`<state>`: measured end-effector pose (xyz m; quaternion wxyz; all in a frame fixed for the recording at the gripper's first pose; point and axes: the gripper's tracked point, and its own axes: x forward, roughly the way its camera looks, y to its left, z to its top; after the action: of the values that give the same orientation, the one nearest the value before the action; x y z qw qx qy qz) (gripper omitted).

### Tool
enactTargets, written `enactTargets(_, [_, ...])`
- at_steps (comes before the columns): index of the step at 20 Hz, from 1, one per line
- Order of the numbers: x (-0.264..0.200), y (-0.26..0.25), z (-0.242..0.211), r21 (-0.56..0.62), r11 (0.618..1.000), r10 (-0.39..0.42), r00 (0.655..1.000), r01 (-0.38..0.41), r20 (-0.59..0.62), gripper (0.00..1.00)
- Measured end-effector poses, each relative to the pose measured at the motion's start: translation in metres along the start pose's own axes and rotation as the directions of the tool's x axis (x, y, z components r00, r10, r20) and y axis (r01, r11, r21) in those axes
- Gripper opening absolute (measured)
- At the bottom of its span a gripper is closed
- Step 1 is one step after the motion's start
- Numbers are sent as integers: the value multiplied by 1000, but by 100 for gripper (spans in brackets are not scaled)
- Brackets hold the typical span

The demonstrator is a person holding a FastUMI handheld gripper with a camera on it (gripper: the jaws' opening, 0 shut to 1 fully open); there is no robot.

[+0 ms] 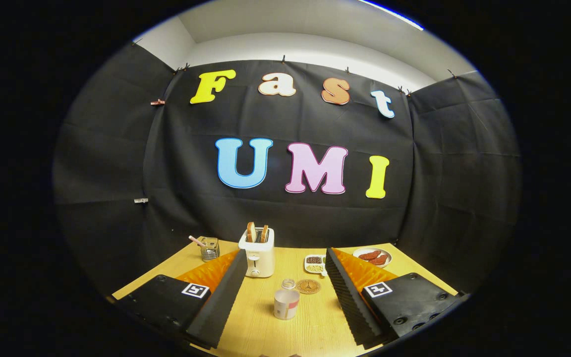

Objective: Take the bottle from table, then pour the juice into the cup, finally place the bottle on the coaster

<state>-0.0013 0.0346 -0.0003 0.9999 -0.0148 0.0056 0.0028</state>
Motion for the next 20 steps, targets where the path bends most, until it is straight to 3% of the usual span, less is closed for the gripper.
enactTargets(12, [-3,1,-3,-3,1000,-17,1000,17,2,97])
enactTargets(20, [20,-1,-35,-1,999,-42,999,42,-22,97])
